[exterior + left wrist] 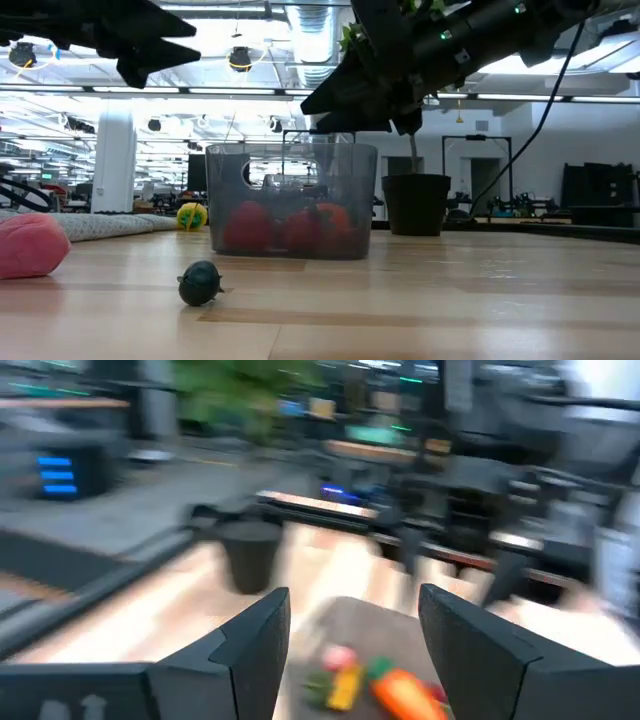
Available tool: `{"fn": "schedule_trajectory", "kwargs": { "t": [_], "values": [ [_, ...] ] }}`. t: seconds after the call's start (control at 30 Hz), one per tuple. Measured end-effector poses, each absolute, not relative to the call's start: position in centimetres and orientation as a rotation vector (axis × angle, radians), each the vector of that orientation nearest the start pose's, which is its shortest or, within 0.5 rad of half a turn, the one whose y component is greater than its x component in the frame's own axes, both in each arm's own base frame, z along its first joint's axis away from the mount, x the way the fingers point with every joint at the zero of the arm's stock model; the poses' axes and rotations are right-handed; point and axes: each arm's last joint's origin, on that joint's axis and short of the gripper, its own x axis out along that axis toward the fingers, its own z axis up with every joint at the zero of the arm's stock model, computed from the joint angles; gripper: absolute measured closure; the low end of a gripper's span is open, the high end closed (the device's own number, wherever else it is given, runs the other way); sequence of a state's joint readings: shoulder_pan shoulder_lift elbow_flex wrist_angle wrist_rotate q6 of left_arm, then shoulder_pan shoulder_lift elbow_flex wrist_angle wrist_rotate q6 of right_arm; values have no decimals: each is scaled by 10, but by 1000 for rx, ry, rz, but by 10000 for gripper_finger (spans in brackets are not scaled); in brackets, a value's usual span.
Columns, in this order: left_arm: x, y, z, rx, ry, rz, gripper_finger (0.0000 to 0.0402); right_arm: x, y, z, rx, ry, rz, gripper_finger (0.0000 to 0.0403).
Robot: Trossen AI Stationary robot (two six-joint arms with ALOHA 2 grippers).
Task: Pick and placing Produce into tupperware
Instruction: Put the peach into the bin
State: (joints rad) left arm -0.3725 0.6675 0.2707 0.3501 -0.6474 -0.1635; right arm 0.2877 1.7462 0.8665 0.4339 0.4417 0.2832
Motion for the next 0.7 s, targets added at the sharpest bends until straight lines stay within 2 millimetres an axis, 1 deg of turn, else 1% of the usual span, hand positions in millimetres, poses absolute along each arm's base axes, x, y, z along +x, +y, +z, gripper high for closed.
{"fn": "schedule_trajectory", "kwargs": {
  "t": [0.13,0.2,0.3,0.4,0.53,0.7],
  "values": [
    [149,-46,217,-122,98,70,190,341,91,171,83,406,-197,143],
    [148,-47,213,-189,135,52,190,338,90,176,79,420,-198,143],
    [148,-48,206,-288,185,104,190,334,88,186,66,416,-199,143],
    [149,-53,200,-303,210,163,188,327,86,205,45,377,-187,143],
    [152,-61,195,-278,205,214,176,311,81,236,27,340,-173,143],
    [158,-73,186,-256,242,185,139,279,78,269,13,352,-158,143]
  ]
}}
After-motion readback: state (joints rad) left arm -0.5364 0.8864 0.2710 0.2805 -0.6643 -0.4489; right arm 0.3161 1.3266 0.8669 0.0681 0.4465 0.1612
